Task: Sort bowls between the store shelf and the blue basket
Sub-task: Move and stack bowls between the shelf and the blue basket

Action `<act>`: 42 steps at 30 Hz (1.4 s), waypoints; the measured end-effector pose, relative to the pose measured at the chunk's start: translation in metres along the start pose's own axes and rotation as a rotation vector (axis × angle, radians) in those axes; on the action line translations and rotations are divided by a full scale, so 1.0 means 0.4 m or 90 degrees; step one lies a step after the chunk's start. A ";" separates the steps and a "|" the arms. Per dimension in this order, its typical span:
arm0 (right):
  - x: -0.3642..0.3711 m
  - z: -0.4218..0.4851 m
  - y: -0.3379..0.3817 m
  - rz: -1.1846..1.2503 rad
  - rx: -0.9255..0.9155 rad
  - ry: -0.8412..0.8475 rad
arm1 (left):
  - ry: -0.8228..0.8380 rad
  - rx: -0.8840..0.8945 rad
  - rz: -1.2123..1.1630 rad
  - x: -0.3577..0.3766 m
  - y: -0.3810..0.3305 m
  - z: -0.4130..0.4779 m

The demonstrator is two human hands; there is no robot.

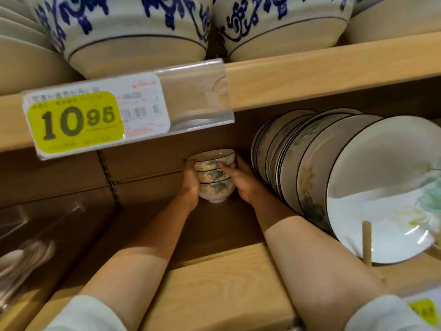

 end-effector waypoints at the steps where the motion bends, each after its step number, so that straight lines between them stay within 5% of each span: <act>1: 0.002 -0.002 0.001 -0.005 0.003 0.004 | -0.001 -0.003 0.002 0.000 0.002 0.001; 16: 0.016 -0.028 0.000 -0.036 0.052 0.009 | -0.083 -0.026 0.010 0.016 -0.018 -0.035; 24: 0.041 -0.111 0.080 -0.071 0.080 -0.129 | -0.081 -0.058 0.035 0.011 -0.077 -0.117; 30: 0.077 -0.246 0.181 -0.122 0.126 -0.149 | -0.156 -0.075 0.043 -0.023 -0.149 -0.260; 42: 0.102 -0.763 0.270 0.005 0.200 -0.201 | -0.024 -0.035 0.116 -0.144 -0.234 -0.743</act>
Point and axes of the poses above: each hand's wrist, its own z-axis towards the middle knuckle, its own x-axis out of the palm, y = z × x, the point moved 5 cm from there along z, towards the middle knuckle, and after that the axes turned 2 degrees about y, right-handed, at the moved point
